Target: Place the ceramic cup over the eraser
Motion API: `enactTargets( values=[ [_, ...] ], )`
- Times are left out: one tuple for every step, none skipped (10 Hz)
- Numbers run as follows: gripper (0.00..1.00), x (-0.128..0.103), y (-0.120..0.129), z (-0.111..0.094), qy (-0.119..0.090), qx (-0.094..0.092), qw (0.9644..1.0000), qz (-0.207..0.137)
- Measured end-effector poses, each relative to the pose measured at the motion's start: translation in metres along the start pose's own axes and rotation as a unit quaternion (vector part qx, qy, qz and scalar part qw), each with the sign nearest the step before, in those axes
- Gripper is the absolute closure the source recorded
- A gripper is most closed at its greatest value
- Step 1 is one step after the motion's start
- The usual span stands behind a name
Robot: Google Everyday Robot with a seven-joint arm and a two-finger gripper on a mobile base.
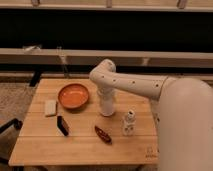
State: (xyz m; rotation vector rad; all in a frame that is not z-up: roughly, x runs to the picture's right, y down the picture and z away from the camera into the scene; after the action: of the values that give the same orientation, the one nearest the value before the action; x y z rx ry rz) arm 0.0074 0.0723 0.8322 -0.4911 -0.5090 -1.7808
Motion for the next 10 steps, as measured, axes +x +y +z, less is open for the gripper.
enactTargets(
  values=[
    [1.0,0.0,-0.003,-0.013,0.003,-0.001,1.0,-0.005],
    [1.0,0.0,-0.011,-0.027,0.007,-0.002,0.9999,-0.015],
    [1.0,0.0,-0.025,-0.045,0.01,-0.001,0.9995,-0.031],
    [1.0,-0.001,-0.035,-0.055,0.012,0.0,0.999,-0.044],
    [1.0,-0.002,-0.048,-0.069,0.015,0.003,0.9981,-0.06],
    [1.0,-0.005,-0.064,-0.084,0.02,0.005,0.9967,-0.078],
    [1.0,-0.008,-0.078,-0.095,0.025,0.008,0.9951,-0.095],
    [1.0,-0.01,-0.092,-0.106,0.03,0.011,0.9934,-0.11],
    [1.0,-0.017,-0.112,-0.122,0.038,0.017,0.9904,-0.132],
    [1.0,-0.021,-0.124,-0.132,0.044,0.019,0.9881,-0.146]
  ],
)
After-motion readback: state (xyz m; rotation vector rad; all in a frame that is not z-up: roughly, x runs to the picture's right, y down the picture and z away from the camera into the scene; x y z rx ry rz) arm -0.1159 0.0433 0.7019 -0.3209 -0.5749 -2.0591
